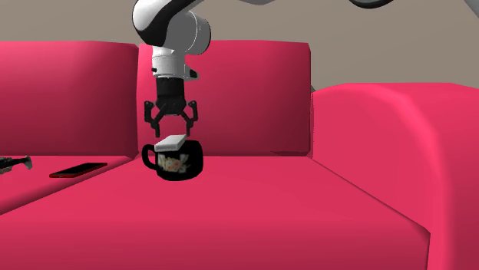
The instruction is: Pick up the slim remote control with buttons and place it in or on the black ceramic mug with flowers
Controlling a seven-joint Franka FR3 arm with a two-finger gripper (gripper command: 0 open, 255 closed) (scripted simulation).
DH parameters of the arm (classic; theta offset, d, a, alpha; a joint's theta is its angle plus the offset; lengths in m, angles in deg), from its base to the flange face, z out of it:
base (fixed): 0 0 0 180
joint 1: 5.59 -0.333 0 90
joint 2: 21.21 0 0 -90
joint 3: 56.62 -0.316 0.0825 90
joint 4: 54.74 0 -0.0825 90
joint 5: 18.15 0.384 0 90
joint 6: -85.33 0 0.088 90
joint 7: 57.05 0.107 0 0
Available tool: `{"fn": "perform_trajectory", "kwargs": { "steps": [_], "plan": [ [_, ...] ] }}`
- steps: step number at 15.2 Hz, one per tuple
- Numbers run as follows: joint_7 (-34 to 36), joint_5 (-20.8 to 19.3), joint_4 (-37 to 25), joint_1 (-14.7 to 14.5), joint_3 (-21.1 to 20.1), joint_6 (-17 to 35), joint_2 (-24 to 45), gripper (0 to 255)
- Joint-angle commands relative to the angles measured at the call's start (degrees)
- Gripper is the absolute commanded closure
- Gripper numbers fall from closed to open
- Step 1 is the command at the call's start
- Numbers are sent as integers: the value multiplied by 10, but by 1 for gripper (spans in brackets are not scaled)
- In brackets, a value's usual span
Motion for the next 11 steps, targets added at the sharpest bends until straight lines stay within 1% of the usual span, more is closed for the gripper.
{"fn": "perform_trajectory", "kwargs": {
  "steps": [1,4,8,11],
  "plan": [
    [0,0,0,0,0,0,0,0],
    [0,0,0,0,0,0,0,0],
    [-1,1,-71,-2,-1,-72,-1,0],
    [-1,1,-71,-2,-1,-72,-1,0]
  ]
}}
